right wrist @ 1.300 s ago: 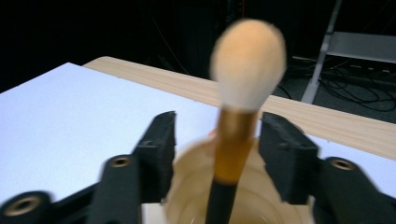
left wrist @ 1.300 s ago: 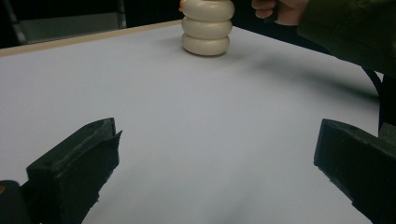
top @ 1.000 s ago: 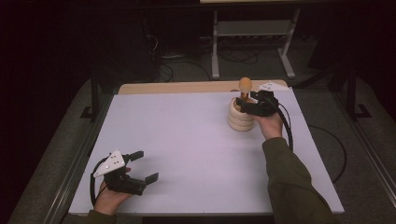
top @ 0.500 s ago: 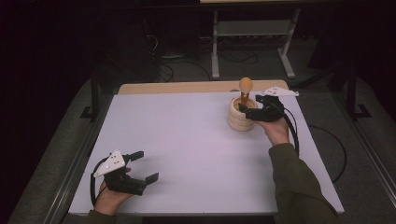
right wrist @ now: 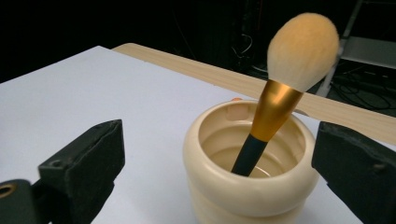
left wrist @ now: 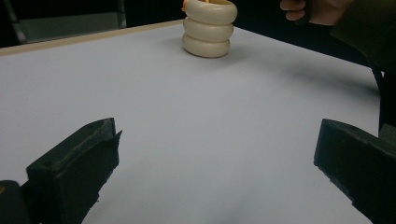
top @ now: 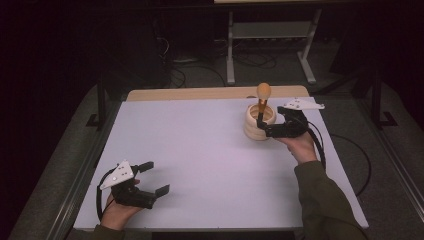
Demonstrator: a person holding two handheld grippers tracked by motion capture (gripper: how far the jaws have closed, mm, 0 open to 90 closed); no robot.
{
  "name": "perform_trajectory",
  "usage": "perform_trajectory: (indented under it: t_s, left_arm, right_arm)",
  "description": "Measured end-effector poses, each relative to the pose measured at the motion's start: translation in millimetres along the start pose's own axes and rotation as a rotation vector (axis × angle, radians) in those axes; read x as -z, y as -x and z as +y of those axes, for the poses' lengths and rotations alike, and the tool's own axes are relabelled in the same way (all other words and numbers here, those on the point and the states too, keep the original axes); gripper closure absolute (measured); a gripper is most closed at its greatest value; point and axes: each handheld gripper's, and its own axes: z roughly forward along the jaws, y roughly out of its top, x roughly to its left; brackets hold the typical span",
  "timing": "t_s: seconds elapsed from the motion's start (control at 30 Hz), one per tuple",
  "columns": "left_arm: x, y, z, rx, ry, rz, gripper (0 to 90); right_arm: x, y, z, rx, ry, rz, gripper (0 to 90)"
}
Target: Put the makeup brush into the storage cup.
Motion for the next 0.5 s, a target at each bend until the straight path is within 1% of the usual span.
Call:
perform_trajectory:
  t_s: [0.17, 0.27, 0.33, 0.5]
  left_arm:
    - [0.6, -0.1, -0.1, -0.001, -0.001, 0.0, 0.0]
    - [1.0, -1.1, -0.3, -0.002, -0.001, 0.004, 0.0]
    - [1.1, -1.3, -0.4, -0.001, 0.002, 0.004, 0.0]
    - [1.5, -1.8, 0.1, -0.009, 0.0, 0.004, 0.0]
  right_arm:
    - [8.3, -3.2, -2.8, 0.016, 0.003, 0.013, 1.1]
    - [14.0, -5.1, -3.0, 0.017, -0.011, 0.02, 0.7]
    - [18.2, -6.3, -4.1, 0.019, 0.003, 0.03, 0.7]
    - [27.6, -11.2, -8.2, 0.028, 0.011, 0.039, 0.7]
